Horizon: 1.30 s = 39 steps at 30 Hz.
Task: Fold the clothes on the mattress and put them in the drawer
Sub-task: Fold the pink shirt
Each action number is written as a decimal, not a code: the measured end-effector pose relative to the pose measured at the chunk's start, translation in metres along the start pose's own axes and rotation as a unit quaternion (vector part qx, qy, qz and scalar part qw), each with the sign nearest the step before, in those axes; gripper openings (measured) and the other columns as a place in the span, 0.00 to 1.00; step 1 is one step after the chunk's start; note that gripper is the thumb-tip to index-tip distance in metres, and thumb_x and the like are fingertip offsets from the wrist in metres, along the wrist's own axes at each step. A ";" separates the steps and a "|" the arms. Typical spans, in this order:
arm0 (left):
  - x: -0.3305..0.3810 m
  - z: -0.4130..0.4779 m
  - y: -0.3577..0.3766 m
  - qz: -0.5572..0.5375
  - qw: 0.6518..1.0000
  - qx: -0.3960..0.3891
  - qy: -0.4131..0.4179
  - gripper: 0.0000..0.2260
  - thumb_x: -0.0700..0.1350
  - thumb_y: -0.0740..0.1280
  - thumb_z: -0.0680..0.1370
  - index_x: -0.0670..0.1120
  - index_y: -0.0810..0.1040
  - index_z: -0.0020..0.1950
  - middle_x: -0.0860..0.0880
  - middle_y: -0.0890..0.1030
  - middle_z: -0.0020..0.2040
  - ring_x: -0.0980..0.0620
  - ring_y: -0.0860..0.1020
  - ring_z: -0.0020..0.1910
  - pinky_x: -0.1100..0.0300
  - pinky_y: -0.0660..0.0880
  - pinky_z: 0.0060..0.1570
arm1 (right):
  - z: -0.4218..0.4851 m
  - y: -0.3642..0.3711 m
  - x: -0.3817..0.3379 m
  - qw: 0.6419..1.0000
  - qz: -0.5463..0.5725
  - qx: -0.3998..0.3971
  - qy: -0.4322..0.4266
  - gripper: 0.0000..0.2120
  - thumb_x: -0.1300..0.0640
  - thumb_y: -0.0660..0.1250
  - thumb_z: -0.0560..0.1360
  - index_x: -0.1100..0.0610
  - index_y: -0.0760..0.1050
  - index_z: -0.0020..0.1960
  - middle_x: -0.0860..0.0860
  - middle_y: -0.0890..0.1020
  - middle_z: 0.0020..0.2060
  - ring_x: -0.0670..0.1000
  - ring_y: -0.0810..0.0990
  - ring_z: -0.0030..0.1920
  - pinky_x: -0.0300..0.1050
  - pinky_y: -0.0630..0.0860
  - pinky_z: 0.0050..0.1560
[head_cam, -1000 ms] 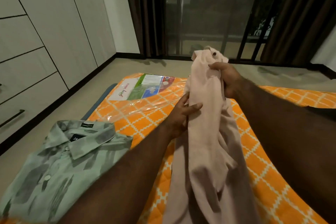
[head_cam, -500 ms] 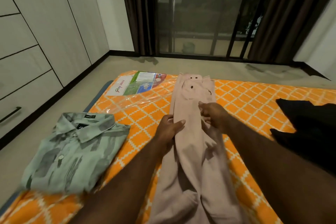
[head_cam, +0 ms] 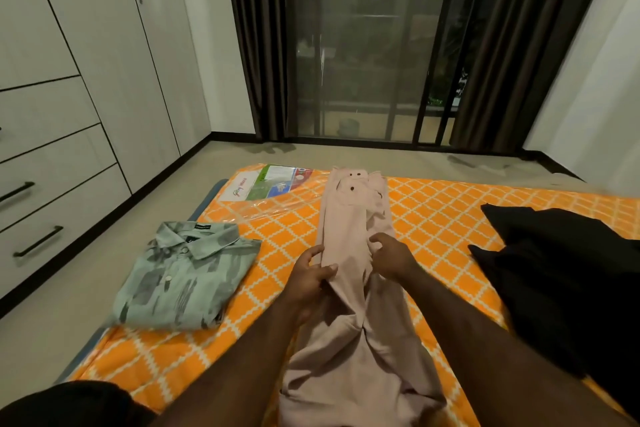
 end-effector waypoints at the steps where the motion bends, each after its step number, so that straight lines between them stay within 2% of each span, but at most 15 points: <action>1: -0.001 -0.003 0.000 -0.008 1.000 0.008 -0.001 0.21 0.29 0.67 0.78 0.46 0.73 0.68 0.41 0.85 0.47 0.45 0.84 0.41 0.54 0.81 0.38 | -0.003 0.004 0.000 1.000 -0.012 -0.016 -0.002 0.20 0.61 0.60 0.81 0.56 0.72 0.72 0.56 0.77 0.70 0.59 0.75 0.68 0.45 0.71 0.61; 7: -0.007 -0.006 0.006 -0.017 0.999 0.034 -0.017 0.18 0.32 0.64 0.80 0.45 0.74 0.68 0.39 0.82 0.52 0.43 0.81 0.43 0.54 0.81 0.37 | -0.009 0.019 0.011 0.998 -0.038 -0.048 -0.014 0.18 0.59 0.62 0.79 0.58 0.72 0.68 0.58 0.81 0.60 0.61 0.79 0.61 0.48 0.75 0.55; 10: -0.009 -0.005 0.007 -0.015 0.999 0.032 -0.007 0.20 0.30 0.64 0.79 0.49 0.74 0.66 0.38 0.82 0.52 0.41 0.81 0.44 0.50 0.82 0.41 | -0.007 0.015 0.016 0.998 -0.052 -0.034 -0.016 0.17 0.57 0.65 0.78 0.57 0.77 0.66 0.56 0.81 0.63 0.59 0.79 0.62 0.44 0.73 0.53; 13: -0.017 0.002 -0.002 0.055 0.996 0.062 -0.006 0.24 0.27 0.64 0.77 0.51 0.75 0.66 0.37 0.82 0.57 0.37 0.83 0.51 0.41 0.81 0.50 | -0.002 0.007 0.029 0.999 -0.042 -0.027 0.001 0.11 0.55 0.69 0.76 0.52 0.82 0.58 0.53 0.83 0.61 0.55 0.81 0.60 0.41 0.71 0.50; 16: -0.029 0.008 -0.018 0.169 0.979 0.113 -0.021 0.19 0.31 0.65 0.75 0.52 0.75 0.60 0.39 0.77 0.63 0.38 0.84 0.45 0.40 0.83 0.44 | -0.004 -0.001 0.035 0.998 -0.042 -0.037 0.009 0.03 0.54 0.70 0.74 0.51 0.83 0.46 0.51 0.84 0.52 0.52 0.80 0.52 0.43 0.72 0.47; 18: -0.027 0.011 -0.026 0.293 0.947 0.135 -0.010 0.15 0.39 0.72 0.72 0.54 0.76 0.54 0.44 0.78 0.64 0.40 0.83 0.50 0.42 0.83 0.46 | -0.004 0.003 0.041 0.995 -0.059 -0.075 0.027 0.07 0.56 0.71 0.73 0.55 0.85 0.49 0.51 0.84 0.48 0.52 0.79 0.47 0.43 0.74 0.41; 20: -0.011 0.007 -0.021 0.461 0.876 0.140 0.034 0.15 0.51 0.76 0.71 0.53 0.77 0.54 0.48 0.81 0.58 0.45 0.82 0.54 0.53 0.80 0.48 | -0.003 0.004 0.041 0.991 -0.086 -0.092 0.035 0.08 0.60 0.69 0.72 0.59 0.85 0.48 0.53 0.82 0.44 0.54 0.80 0.46 0.44 0.72 0.37; 22: 0.010 0.011 -0.015 0.575 0.800 0.152 0.078 0.17 0.61 0.73 0.71 0.55 0.78 0.54 0.50 0.82 0.51 0.47 0.81 0.51 0.58 0.74 0.43 | 0.005 -0.009 0.036 0.995 -0.082 -0.046 0.044 0.08 0.60 0.65 0.75 0.61 0.77 0.38 0.55 0.77 0.40 0.57 0.76 0.45 0.44 0.67 0.41; 24: 0.027 0.030 -0.015 0.604 0.775 0.150 0.106 0.16 0.63 0.72 0.72 0.56 0.79 0.54 0.50 0.82 0.50 0.46 0.81 0.50 0.58 0.72 0.42 | 0.019 -0.025 0.035 0.998 -0.030 0.025 0.052 0.16 0.61 0.63 0.77 0.57 0.65 0.31 0.53 0.71 0.33 0.56 0.68 0.38 0.46 0.64 0.41; 26: 0.040 0.056 -0.012 0.603 0.780 0.116 0.119 0.14 0.59 0.73 0.74 0.53 0.81 0.54 0.48 0.82 0.50 0.46 0.82 0.51 0.58 0.72 0.43 | 0.035 -0.039 0.041 0.992 0.059 0.086 0.071 0.16 0.61 0.64 0.76 0.58 0.65 0.31 0.53 0.70 0.30 0.56 0.65 0.35 0.48 0.64 0.37; 29: 0.057 0.107 -0.008 0.599 0.787 0.092 0.117 0.15 0.54 0.75 0.75 0.46 0.81 0.56 0.44 0.84 0.48 0.45 0.82 0.52 0.58 0.68 0.43 | 0.069 -0.045 0.055 0.975 0.172 0.107 0.093 0.08 0.58 0.70 0.76 0.60 0.80 0.41 0.55 0.80 0.39 0.59 0.76 0.41 0.51 0.74 0.44; 32: 0.068 0.173 -0.004 0.590 0.793 0.103 0.113 0.20 0.54 0.74 0.76 0.44 0.78 0.62 0.42 0.83 0.57 0.42 0.79 0.59 0.57 0.69 0.49 | 0.120 -0.046 0.077 0.953 0.253 0.112 0.127 0.04 0.57 0.72 0.75 0.57 0.81 0.43 0.54 0.81 0.40 0.56 0.78 0.41 0.50 0.75 0.43; 35: 0.074 0.240 0.000 0.552 0.814 0.145 0.108 0.23 0.55 0.73 0.76 0.43 0.75 0.65 0.41 0.80 0.62 0.40 0.77 0.62 0.58 0.69 0.50 | 0.184 -0.035 0.102 0.925 0.329 0.084 0.174 0.09 0.55 0.74 0.74 0.61 0.81 0.49 0.56 0.74 0.34 0.55 0.73 0.35 0.51 0.75 0.38; 37: 0.076 0.278 0.005 0.517 0.835 0.160 0.100 0.24 0.53 0.71 0.77 0.42 0.72 0.67 0.42 0.78 0.64 0.40 0.76 0.63 0.59 0.68 0.48 | 0.222 -0.033 0.108 0.903 0.375 0.081 0.191 0.20 0.55 0.74 0.76 0.67 0.78 0.60 0.57 0.74 0.37 0.56 0.75 0.39 0.51 0.76 0.42; 39: 0.075 0.315 0.014 0.454 0.872 0.166 0.079 0.26 0.53 0.73 0.74 0.41 0.72 0.66 0.44 0.78 0.60 0.43 0.77 0.58 0.57 0.72 0.48 | 0.255 -0.033 0.105 0.879 0.430 0.074 0.193 0.19 0.54 0.73 0.77 0.64 0.77 0.62 0.58 0.75 0.44 0.54 0.78 0.42 0.47 0.78 0.44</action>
Point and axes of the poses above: each hand's wrist, its own z-axis towards the middle knuckle, its own y-axis out of the palm, x = y × z, the point moved 7 cm from there along z, towards the middle knuckle
